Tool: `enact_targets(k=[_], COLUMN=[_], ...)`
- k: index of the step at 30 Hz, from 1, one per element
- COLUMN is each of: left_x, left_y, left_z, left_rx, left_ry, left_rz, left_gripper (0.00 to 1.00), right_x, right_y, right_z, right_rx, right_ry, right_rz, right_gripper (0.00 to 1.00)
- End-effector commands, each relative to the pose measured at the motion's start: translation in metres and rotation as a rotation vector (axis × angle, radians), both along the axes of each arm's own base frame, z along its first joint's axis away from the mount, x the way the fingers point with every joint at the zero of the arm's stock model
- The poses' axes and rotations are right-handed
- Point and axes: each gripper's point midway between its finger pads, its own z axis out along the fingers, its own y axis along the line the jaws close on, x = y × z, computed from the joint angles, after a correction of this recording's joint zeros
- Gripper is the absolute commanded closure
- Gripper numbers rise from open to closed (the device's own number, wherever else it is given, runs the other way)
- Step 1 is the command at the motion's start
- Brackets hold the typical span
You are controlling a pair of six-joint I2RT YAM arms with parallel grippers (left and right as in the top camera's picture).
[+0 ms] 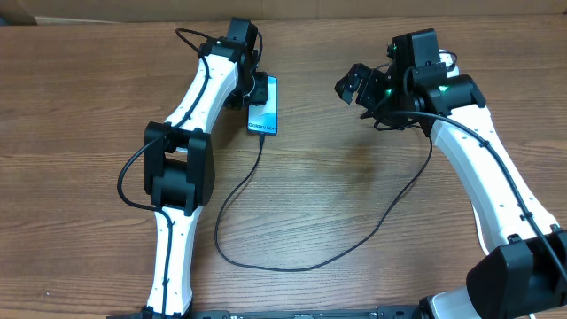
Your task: Plug charger to phone and switch on socket
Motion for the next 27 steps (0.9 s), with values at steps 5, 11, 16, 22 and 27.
enact_targets(k=[5,11,16,22,27], left_x=[-0.0032,-0.0038,-0.0045,-0.0049,-0.0043], left_y=[0.0125,0.0127,0.0116,0.0125,0.0160], left_z=[-0.0141,-0.0142,-0.0143,-0.0145,-0.0146], left_rx=[0.078,0.078,0.079,0.084,0.104], left_ry=[0.016,0.019,0.020,0.021,0.017], left_rz=[-0.010,-0.010,-0.012,-0.014,-0.010], left_gripper=[0.66,0.65,0.65,0.66,0.66], right_x=[0.0066,0.0066,0.0066,0.0066,0.0066], right_y=[-0.0032,-0.0032,-0.0032,-0.0032,-0.0032], right_z=[0.0064,0.0064,0.0062,0.0064,0.0063], right_rx=[-0.003,-0.003,-0.003,-0.003,-0.003], right_ry=[-0.022,-0.022,-0.022,-0.022,-0.022], right_rz=[-0.009,-0.009,-0.009,-0.009,-0.009], right_gripper=[0.00,0.00,0.00,0.00,0.00])
